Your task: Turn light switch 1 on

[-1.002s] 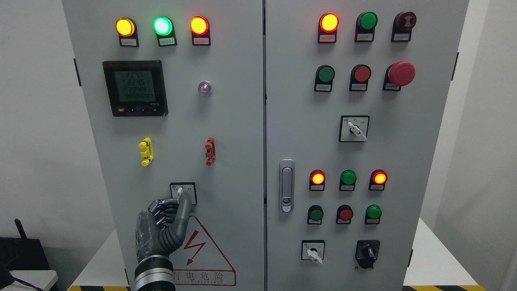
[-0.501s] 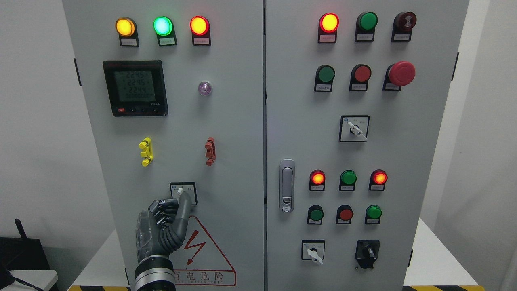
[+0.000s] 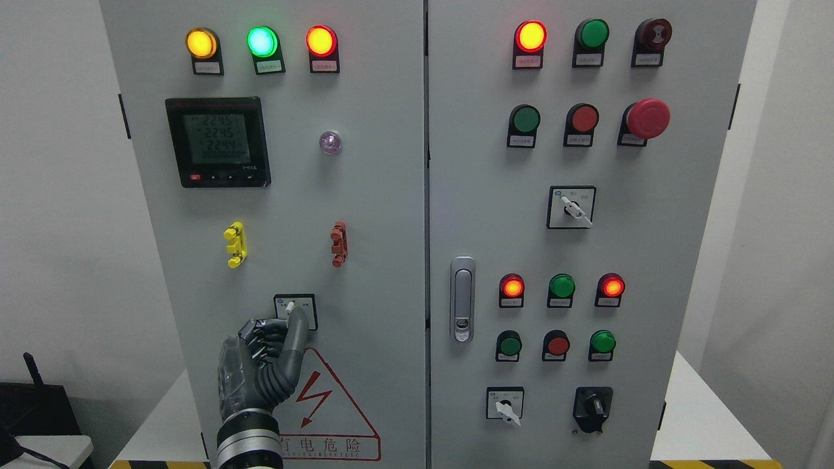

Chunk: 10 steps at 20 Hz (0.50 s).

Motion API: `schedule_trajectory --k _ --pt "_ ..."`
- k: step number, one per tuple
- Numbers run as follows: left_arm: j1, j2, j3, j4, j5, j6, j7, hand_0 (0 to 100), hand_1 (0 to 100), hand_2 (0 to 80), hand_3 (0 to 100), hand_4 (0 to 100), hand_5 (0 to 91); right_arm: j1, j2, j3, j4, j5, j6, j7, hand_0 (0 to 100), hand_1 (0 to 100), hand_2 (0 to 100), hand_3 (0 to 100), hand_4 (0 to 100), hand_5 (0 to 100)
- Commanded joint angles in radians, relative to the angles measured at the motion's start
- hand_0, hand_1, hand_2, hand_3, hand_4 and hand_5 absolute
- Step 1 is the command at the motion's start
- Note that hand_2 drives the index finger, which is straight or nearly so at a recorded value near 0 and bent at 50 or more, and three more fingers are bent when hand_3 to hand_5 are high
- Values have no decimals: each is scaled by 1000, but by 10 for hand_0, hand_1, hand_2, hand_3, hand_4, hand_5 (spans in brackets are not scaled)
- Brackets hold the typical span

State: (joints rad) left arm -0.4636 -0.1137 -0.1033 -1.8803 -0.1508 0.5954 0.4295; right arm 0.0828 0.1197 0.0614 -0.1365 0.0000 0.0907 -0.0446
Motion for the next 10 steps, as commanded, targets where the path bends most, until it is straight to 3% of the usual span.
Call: schedule_trajectory --k 1,10 --pt "-1 -1 1 0 -4 -2 0 298 465 523 701 812 769 0 0 0 0 -18 0 0 120 389 0 0 0 0" --pt "0 -1 -7 1 -4 0 0 343 452 527 709 817 772 0 0 0 0 -17 0 0 120 389 0 0 0 0"
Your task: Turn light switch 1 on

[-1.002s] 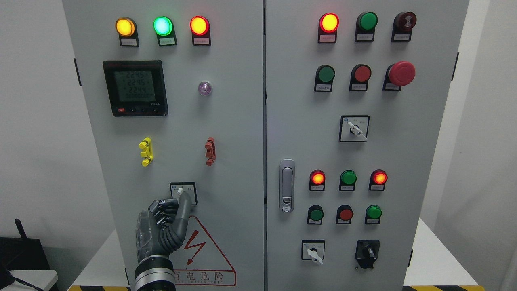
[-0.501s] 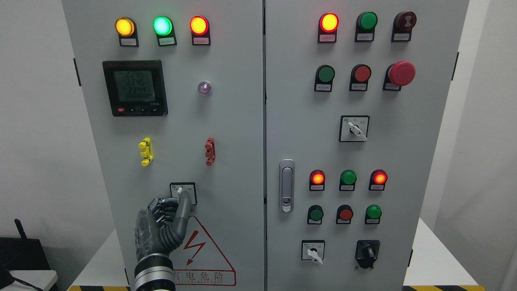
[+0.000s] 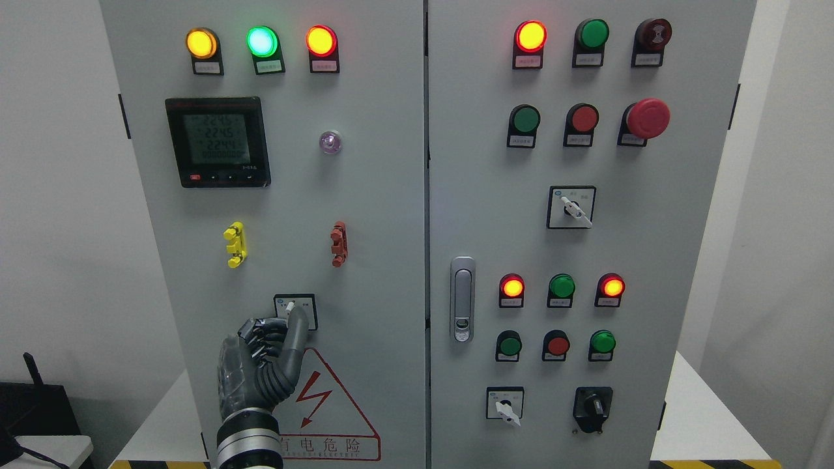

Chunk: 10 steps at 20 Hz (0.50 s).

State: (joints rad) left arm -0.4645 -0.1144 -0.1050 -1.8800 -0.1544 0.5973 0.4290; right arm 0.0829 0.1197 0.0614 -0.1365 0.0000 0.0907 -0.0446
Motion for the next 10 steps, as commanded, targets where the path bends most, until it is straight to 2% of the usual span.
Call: schedule_trajectory --k 1,10 --pt "1 -1 -5 1 -1 -2 1 355 448 527 709 817 773 0 0 0 0 -17 0 0 120 389 0 0 0 0" --pt "3 -1 -7 1 -1 -2 -1 387 445 527 710 818 786 0 0 0 0 -17 0 0 120 389 0 0 0 0"
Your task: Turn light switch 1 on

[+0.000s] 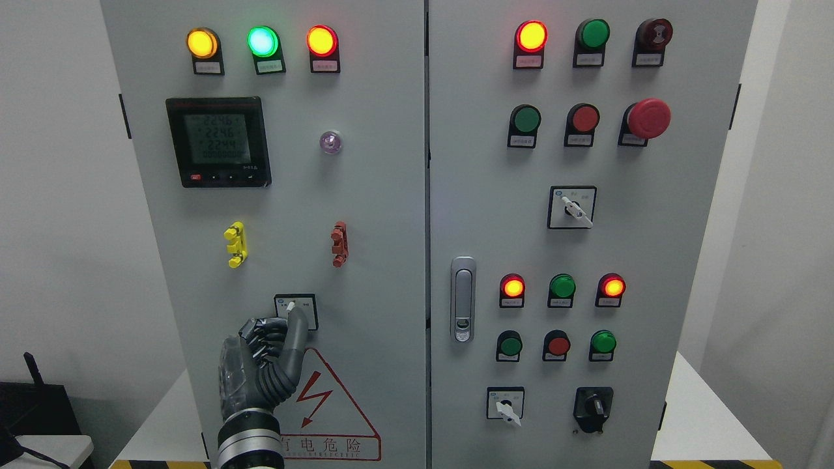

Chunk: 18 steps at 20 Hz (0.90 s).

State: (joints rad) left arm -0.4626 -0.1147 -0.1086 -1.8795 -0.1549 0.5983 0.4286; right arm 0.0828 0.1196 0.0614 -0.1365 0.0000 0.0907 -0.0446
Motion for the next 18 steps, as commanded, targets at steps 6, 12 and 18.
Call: schedule_trajectory --k 6,12,18 --pt "1 0 -14 0 -2 11 -1 404 435 529 710 818 788 0 0 0 0 -18 0 0 120 389 0 0 0 0" --pt "1 0 -16 -1 -2 12 -1 434 422 530 713 820 793 0 0 0 0 -17 0 0 120 389 0 0 0 0" --pt "-1 1 -16 -1 -2 12 -1 458 412 532 718 824 796 0 0 0 0 -18 0 0 120 389 0 0 0 0"
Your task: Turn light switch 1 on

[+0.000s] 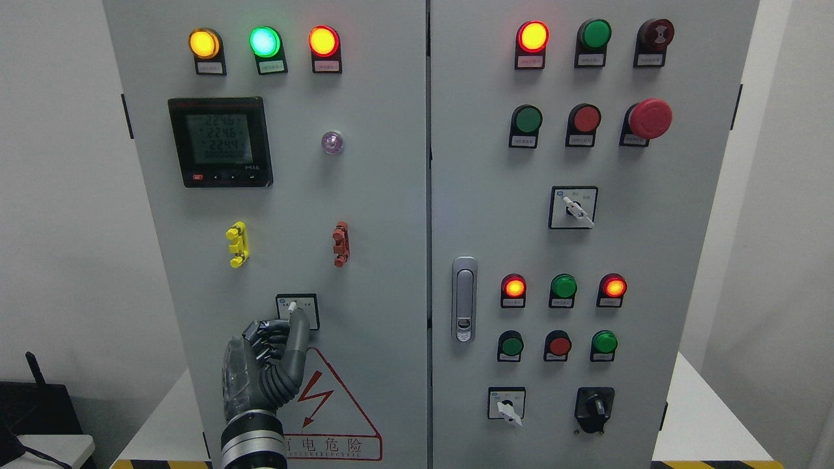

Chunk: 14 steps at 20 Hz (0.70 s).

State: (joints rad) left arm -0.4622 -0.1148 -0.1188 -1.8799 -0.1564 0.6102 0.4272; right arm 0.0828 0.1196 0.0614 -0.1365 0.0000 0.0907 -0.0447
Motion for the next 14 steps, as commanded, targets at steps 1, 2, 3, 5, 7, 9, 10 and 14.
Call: schedule_trajectory --k 1,2,3,5,7,9,10,14 --pt "-1 1 -4 -1 0 0 1 459 411 532 718 824 796 0 0 0 0 -17 0 0 120 389 0 0 0 0" --pt "-1 1 -4 1 0 0 1 462 407 533 719 823 796 0 0 0 0 -18 0 0 120 389 0 0 0 0" --pt "-3 1 -5 -1 0 0 1 464 405 533 719 824 796 0 0 0 0 -17 0 0 120 389 0 0 0 0" --pt "-3 1 -4 1 0 0 1 467 396 534 720 825 796 0 0 0 0 -17 0 0 120 389 0 0 0 0" --pt "-3 1 -5 1 0 0 1 470 388 535 720 825 797 0 0 0 0 -17 0 0 120 389 0 0 0 0" --pt "-3 1 -5 1 0 0 1 483 370 536 721 826 799 0 0 0 0 -17 0 0 120 389 0 0 0 0" --pt "-3 1 -5 1 0 0 1 487 368 536 721 826 799 0 0 0 0 -17 0 0 120 389 0 0 0 0" --pt "-3 0 -7 1 1 0 -1 520 357 537 722 827 801 0 0 0 0 -17 0 0 120 389 0 0 0 0"
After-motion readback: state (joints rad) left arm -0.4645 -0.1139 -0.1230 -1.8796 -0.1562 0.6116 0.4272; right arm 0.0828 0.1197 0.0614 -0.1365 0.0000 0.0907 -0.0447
